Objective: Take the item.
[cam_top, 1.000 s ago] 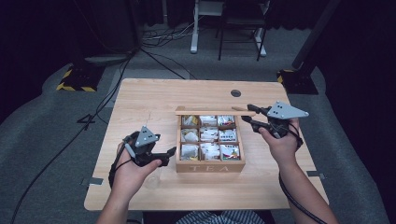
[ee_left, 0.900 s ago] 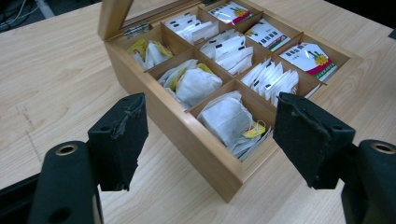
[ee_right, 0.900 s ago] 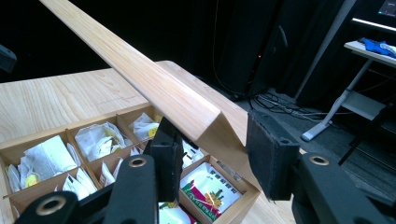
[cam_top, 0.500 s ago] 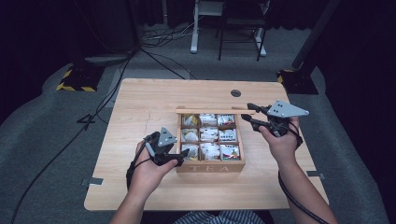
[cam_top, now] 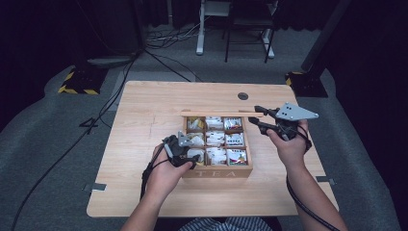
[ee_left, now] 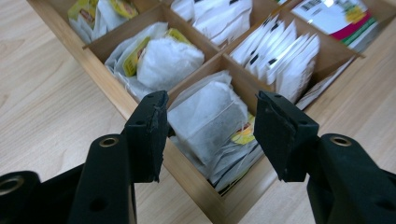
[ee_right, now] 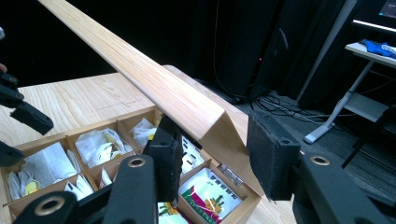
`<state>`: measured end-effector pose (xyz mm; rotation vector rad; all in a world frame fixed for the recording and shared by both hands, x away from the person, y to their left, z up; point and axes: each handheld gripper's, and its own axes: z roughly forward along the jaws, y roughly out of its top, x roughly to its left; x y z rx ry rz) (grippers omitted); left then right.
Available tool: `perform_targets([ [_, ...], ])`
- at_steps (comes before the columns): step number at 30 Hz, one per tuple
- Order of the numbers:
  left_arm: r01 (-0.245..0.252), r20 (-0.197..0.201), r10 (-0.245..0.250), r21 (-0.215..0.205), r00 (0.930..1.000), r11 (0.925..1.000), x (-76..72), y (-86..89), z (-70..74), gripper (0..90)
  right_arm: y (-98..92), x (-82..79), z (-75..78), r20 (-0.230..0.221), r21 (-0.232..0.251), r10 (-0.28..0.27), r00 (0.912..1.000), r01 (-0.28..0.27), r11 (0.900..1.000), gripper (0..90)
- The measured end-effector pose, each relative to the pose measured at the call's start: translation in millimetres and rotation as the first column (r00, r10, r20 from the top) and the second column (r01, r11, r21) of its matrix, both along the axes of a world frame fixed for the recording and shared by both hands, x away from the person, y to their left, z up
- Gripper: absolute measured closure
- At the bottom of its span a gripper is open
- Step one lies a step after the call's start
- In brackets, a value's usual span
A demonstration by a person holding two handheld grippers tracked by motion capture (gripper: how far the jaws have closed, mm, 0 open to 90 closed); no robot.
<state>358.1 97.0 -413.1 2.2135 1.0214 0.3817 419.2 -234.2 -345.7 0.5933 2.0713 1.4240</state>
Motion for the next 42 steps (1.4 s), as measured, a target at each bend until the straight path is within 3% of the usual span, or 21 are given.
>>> perform_targets([
  [5,-0.010,-0.022,0.010,0.032,0.9997,0.9994,3.6,-5.2,-5.3,44.7,-0.1,-0.3,-0.2,-0.001,0.000,0.001,1.0000,-0.001,1.000,56.9],
  [13,-0.015,-0.024,0.016,0.039,0.9996,0.9991,6.0,-5.3,-5.9,44.4,-0.4,-0.2,-0.4,-0.003,0.005,0.002,1.0000,-0.002,1.000,56.7],
  [17,-0.025,-0.004,0.025,0.053,0.9997,0.9983,8.2,-5.6,-6.7,45.3,-0.3,0.1,-0.4,-0.006,0.010,0.002,1.0000,-0.002,1.000,56.6],
  [26,0.010,-0.001,-0.010,0.074,0.9999,0.9972,4.8,-11.6,-10.7,50.4,-0.4,-0.1,-0.4,-0.006,0.009,0.002,1.0000,-0.002,1.000,56.6],
  [28,0.015,-0.003,-0.015,0.070,0.9999,0.9974,6.3,-12.5,-13.1,53.3,-0.4,-0.1,-0.5,-0.007,0.009,0.002,1.0000,-0.002,1.000,56.6],
  [29,0.026,-0.004,-0.025,0.094,0.9997,0.9952,7.1,-14.7,-15.1,54.5,-0.4,-0.2,-0.6,-0.007,0.009,0.002,1.0000,-0.002,1.000,56.6],
  [33,0.045,-0.010,-0.044,0.122,0.9990,0.9915,7.9,-16.6,-17.4,58.1,-0.5,-0.1,-0.6,-0.006,0.009,0.002,1.0000,-0.002,1.000,56.6],
  [34,0.044,-0.009,-0.043,0.125,0.9990,0.9911,7.9,-16.8,-18.1,63.5,-0.5,0.0,-0.7,-0.006,0.011,0.003,1.0000,-0.003,1.000,56.6],
  [35,0.044,-0.007,-0.044,0.131,0.9990,0.9904,8.1,-16.4,-18.3,63.5,-0.5,0.0,-0.7,-0.006,0.011,0.003,1.0000,-0.003,1.000,56.6],
  [38,0.048,0.007,-0.050,0.141,0.9988,0.9888,8.2,-13.7,-16.7,79.1,-0.7,0.3,-1.0,-0.007,0.015,0.005,1.0000,-0.005,1.000,56.4],
  [42,0.059,0.017,-0.062,0.144,0.9979,0.9877,8.1,-12.4,-15.7,89.3,-0.8,0.3,-1.0,-0.008,0.015,0.005,1.0000,-0.005,1.000,56.4],
])
